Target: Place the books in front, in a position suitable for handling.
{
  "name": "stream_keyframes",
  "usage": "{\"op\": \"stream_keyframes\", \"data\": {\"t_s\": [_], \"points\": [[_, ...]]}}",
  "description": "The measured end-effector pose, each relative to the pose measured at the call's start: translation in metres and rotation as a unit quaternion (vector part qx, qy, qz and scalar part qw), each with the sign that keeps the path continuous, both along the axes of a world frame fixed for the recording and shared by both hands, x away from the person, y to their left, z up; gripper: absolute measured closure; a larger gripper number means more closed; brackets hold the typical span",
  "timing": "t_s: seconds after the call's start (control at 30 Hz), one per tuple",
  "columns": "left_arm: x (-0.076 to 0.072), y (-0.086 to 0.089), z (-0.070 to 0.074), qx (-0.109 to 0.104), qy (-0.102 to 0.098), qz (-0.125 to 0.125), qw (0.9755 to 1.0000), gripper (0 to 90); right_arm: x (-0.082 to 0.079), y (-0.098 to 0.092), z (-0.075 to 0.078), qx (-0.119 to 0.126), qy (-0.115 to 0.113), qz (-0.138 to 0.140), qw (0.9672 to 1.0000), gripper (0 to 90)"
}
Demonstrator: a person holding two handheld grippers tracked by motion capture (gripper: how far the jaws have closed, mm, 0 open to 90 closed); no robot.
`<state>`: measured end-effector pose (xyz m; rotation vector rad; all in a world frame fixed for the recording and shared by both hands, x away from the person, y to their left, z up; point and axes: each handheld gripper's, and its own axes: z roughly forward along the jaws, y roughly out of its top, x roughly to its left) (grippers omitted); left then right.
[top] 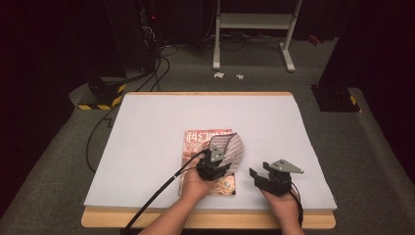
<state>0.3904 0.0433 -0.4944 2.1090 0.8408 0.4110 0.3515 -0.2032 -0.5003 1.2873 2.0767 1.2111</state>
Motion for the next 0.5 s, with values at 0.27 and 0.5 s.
{"op": "stream_keyframes", "data": {"t_s": [0.27,0.5], "points": [[-0.003,0.040,-0.002,0.000,-0.006,0.026,0.9996,71.4,0.000,0.001,0.000,-0.002,0.001,0.001,1.0000,36.8],[-0.006,0.077,-0.004,-0.005,-0.007,0.055,0.9985,71.5,0.000,0.002,-0.001,-0.004,0.001,0.001,1.0000,36.8]]}}
